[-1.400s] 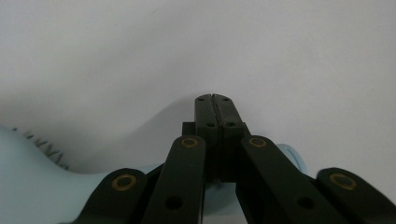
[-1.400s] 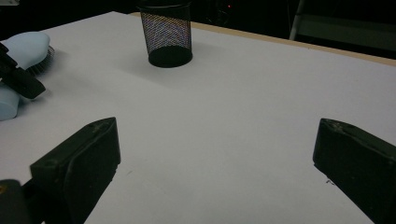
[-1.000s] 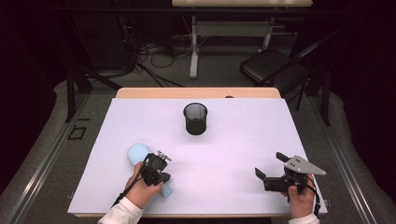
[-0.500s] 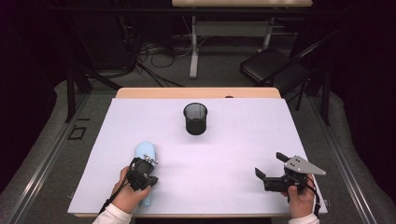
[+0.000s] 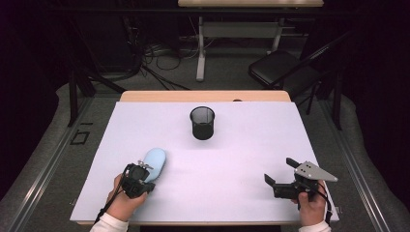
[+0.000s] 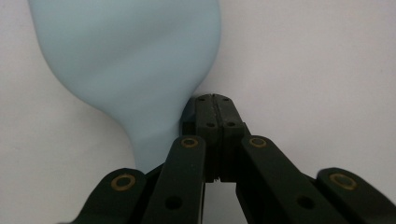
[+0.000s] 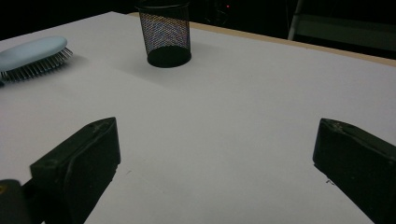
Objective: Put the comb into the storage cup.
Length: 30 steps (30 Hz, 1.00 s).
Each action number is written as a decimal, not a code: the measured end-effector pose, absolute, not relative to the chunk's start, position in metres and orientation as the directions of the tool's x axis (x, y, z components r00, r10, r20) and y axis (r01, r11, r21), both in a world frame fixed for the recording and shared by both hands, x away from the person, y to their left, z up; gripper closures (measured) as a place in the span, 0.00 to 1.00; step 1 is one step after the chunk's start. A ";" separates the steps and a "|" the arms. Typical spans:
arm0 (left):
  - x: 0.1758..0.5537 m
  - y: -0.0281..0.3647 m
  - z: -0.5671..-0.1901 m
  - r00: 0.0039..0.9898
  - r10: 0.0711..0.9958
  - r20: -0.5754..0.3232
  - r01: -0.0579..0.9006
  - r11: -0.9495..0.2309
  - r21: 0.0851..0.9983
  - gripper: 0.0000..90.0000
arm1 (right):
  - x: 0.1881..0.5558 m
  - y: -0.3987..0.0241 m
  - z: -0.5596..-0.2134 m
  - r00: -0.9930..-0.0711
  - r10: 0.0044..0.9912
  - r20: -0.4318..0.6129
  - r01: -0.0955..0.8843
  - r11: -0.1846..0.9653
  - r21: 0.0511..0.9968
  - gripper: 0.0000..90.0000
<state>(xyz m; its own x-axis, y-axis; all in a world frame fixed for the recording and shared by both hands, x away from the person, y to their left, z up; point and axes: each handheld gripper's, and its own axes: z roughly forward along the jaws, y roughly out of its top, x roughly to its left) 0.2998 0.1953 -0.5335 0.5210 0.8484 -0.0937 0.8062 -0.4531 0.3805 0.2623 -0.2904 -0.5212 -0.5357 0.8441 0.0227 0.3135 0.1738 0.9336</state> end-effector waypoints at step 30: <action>0.293 0.214 -0.522 0.503 0.856 -0.122 0.802 -0.410 0.434 1.00 | 0.262 -0.291 -0.521 -0.535 0.845 0.022 0.314 0.175 0.933 0.00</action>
